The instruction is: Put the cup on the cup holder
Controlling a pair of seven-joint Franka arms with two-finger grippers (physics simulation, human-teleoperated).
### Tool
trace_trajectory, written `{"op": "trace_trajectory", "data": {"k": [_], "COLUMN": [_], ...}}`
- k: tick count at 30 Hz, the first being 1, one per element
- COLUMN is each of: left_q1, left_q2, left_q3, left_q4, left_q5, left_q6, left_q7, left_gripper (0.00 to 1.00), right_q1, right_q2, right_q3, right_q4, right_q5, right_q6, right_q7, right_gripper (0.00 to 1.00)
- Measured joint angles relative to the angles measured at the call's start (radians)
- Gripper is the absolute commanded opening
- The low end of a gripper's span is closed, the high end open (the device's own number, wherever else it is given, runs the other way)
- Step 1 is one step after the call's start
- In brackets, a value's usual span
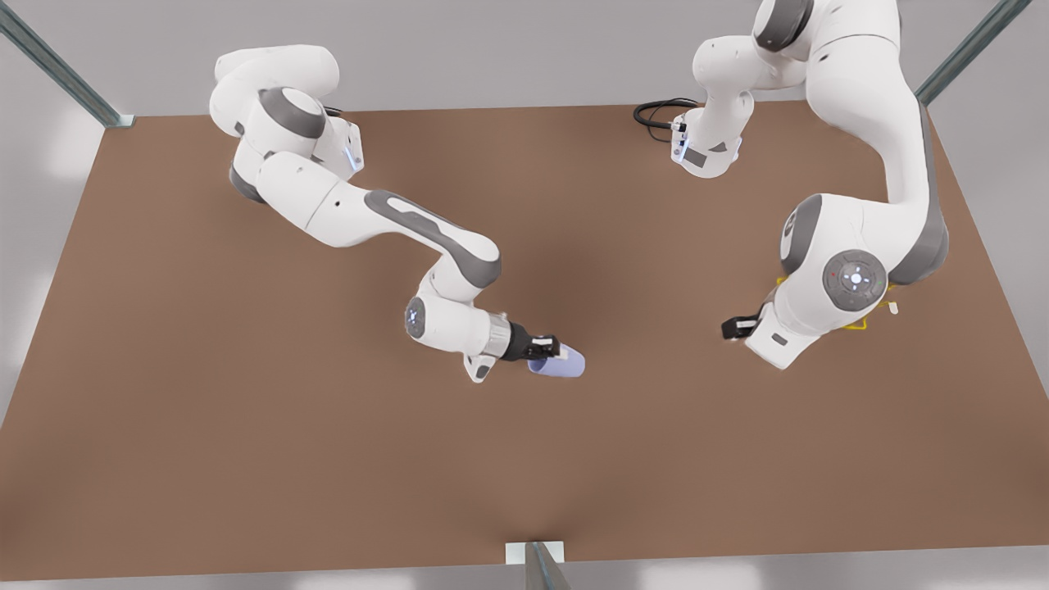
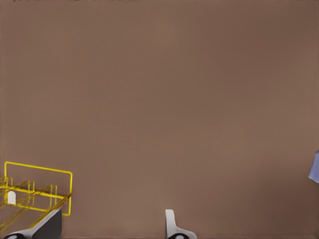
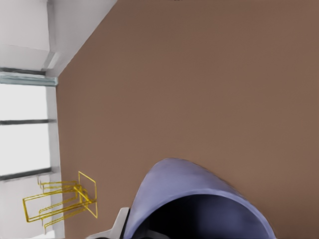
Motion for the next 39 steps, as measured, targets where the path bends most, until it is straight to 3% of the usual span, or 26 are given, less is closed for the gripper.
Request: {"op": "trace_trajectory", "data": {"k": [6, 12, 13, 19, 25, 35, 39], "left_q1": [-0.045, -0.162, -0.155, -0.208, -0.281, -0.365, -0.361], "left_q2": [-0.062, -0.033, -0.032, -0.004, 0.170, 0.314, 0.333], "left_q3": [-0.058, -0.059, -0.059, -0.057, -0.039, -0.035, -0.016], "left_q4": [0.127, 0.132, 0.132, 0.126, 0.255, 0.264, 0.266], "left_q5": [-0.199, -0.173, -0.173, -0.166, -0.126, -0.004, 0.022], "left_q6": [-0.072, -0.109, -0.113, -0.124, -0.031, 0.153, 0.188], "left_q7": [-0.315, -0.668, -0.710, -0.925, -1.226, -1.447, -1.456], "left_gripper": [1.00, 1.00, 1.00, 1.00, 1.00, 1.00, 1.00], "right_q1": [0.089, 0.096, 0.100, 0.105, 0.090, 0.053, -0.060], "right_q2": [0.139, 0.223, 0.235, 0.265, 0.284, 0.285, 0.268], "right_q3": [0.027, 0.048, 0.049, 0.044, 0.029, -0.002, 0.040], "right_q4": [0.083, 0.126, 0.136, 0.145, 0.143, 0.129, 0.005], "right_q5": [-0.116, -0.271, -0.292, -0.400, -0.461, -0.504, -0.542], "right_q6": [0.213, 0.317, 0.327, 0.370, 0.394, 0.405, 0.407], "right_q7": [0.096, 0.184, 0.196, 0.263, 0.307, 0.354, 0.367], "right_gripper": [0.21, 0.21, 1.00, 1.00, 1.00, 1.00, 1.00]}}
